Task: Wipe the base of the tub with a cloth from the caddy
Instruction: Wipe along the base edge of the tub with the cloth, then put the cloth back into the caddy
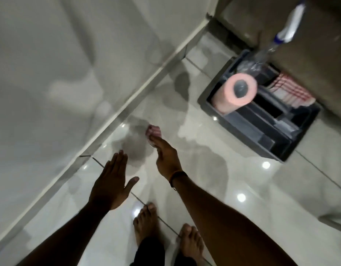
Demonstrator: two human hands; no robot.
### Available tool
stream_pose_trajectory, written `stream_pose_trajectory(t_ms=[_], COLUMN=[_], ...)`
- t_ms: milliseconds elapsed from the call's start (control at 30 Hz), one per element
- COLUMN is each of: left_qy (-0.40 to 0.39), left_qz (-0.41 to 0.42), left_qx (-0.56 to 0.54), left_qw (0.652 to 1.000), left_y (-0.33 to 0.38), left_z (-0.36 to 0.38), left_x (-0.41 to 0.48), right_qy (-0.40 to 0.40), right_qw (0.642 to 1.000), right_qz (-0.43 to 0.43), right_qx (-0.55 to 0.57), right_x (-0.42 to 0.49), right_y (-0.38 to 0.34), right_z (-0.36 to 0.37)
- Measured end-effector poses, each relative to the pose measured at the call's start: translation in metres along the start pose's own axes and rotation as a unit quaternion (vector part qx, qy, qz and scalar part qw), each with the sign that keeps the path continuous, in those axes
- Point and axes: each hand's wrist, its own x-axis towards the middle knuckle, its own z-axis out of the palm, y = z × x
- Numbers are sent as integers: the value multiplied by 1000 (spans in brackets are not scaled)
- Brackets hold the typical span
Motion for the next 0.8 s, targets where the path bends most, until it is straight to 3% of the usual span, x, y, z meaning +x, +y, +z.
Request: stream_pose_trajectory(t_ms=[267,500,600,667,800], left_qy=[-17,-5,3,6,-13], left_qz=[194,339,361,357,345], left_qx=[35,73,79,86,132], left_qw=[980,938,929,930,929], left_y=[181,316,350,363,355], left_z=[-76,-57,-33,-16,19], left_x=[29,93,128,147,173], right_qy=[218,378,371,324,215], right_qw=[967,913,919,930,916], right_qz=[127,144,101,92,130], right_qx=[-23,-50,-91,-150,-313], right_x=[-105,-93,-60,-36,3], right_y=[-18,29,65,91,150], right_z=[-171,-307,-354,-371,-365])
